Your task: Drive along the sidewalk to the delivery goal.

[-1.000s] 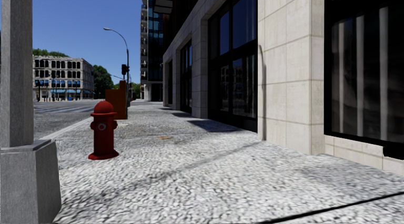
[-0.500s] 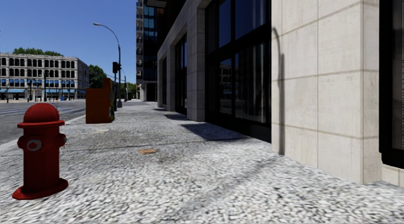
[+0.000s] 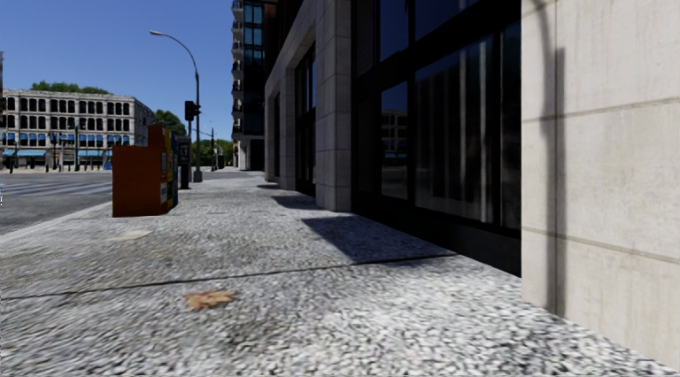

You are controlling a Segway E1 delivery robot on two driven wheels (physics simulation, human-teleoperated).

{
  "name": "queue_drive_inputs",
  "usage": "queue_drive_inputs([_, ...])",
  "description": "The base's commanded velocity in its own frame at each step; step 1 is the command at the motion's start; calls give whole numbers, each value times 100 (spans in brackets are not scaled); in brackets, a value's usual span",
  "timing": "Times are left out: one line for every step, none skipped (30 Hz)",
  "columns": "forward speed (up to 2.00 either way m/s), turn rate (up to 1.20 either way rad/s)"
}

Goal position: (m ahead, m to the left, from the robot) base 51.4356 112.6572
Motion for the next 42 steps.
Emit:
queue_drive_inputs([200, 43])
queue_drive_inputs([200, 43])
queue_drive_inputs([200, 43])
queue_drive_inputs([200, 43])
queue_drive_inputs([200, 43])
queue_drive_inputs([200, 43])
queue_drive_inputs([200, 43])
queue_drive_inputs([200, 43])
queue_drive_inputs([200, 41])
queue_drive_inputs([200, 30])
queue_drive_inputs([200, 19])
queue_drive_inputs([200, 5])
queue_drive_inputs([200, 5])
queue_drive_inputs([200, 0])
queue_drive_inputs([200, 0])
queue_drive_inputs([200, 0])
queue_drive_inputs([200, 0])
queue_drive_inputs([200, 0])
queue_drive_inputs([200, 0])
queue_drive_inputs([200, 0])
queue_drive_inputs([200, 0])
queue_drive_inputs([200, 0])
queue_drive_inputs([200, 0])
queue_drive_inputs([200, 0])
queue_drive_inputs([200, 0])
queue_drive_inputs([200, 0])
queue_drive_inputs([200, 0])
queue_drive_inputs([200, 0])
queue_drive_inputs([200, 0])
queue_drive_inputs([200, 0])
queue_drive_inputs([200, 0])
queue_drive_inputs([200, 0])
queue_drive_inputs([200, 0])
queue_drive_inputs([200, 0])
queue_drive_inputs([200, 9])
queue_drive_inputs([200, 16])
queue_drive_inputs([200, 23])
queue_drive_inputs([200, 30])
queue_drive_inputs([200, 36])
queue_drive_inputs([200, 36])
queue_drive_inputs([200, 37])
queue_drive_inputs([200, 41])
